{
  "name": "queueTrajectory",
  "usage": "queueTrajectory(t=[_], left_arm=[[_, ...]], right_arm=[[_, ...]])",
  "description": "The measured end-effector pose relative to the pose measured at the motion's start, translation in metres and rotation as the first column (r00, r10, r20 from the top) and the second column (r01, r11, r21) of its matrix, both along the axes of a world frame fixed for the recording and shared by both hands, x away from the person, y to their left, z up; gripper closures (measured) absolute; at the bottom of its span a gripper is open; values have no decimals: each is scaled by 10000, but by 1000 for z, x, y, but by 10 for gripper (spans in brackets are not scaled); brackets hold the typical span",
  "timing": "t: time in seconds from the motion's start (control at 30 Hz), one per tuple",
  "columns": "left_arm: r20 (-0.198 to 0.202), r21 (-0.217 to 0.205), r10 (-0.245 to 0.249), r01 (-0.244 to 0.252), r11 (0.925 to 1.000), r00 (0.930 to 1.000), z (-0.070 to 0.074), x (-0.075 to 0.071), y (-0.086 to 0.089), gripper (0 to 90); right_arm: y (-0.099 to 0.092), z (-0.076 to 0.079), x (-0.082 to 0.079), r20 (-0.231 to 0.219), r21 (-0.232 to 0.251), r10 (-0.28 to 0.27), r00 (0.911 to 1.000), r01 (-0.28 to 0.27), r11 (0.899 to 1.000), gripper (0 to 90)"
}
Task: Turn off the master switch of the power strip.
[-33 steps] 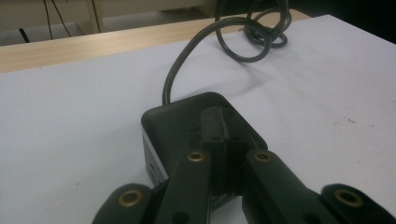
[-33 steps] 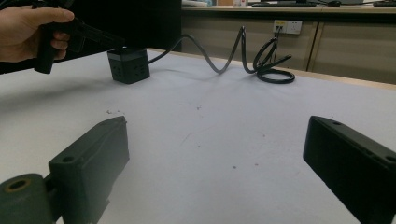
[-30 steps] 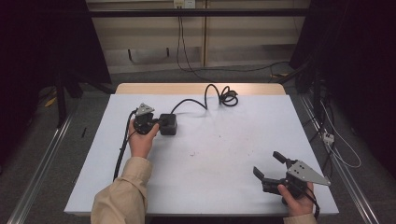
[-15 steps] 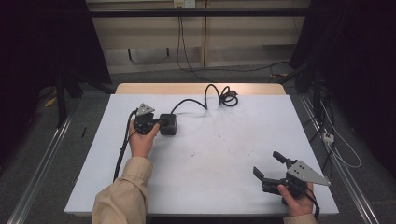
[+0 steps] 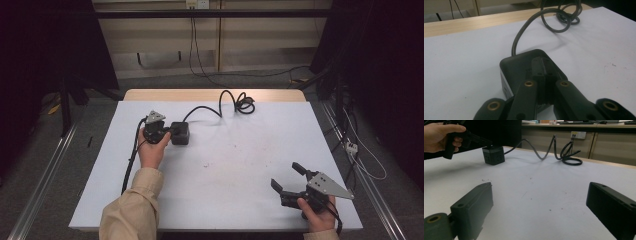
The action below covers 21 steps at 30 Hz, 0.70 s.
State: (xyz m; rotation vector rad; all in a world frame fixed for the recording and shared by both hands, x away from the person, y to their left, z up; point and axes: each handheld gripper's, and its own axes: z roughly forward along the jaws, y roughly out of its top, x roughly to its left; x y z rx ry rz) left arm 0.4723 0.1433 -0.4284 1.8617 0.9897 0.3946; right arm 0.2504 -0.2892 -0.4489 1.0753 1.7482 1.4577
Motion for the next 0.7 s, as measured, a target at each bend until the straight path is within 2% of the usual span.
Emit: queueTrajectory(t=[0.4,0.7], left_arm=[[-165,-89,63,-64,9999,9998,-1,0,1,900],[-37,-29,58,-58,10000,10000,-1,0,0,900]], right_arm=[[0,0,0,-1,-57,60,10000,-60,10000,64],[1,0,0,-3,-83,83,10000,-83,9999,64]])
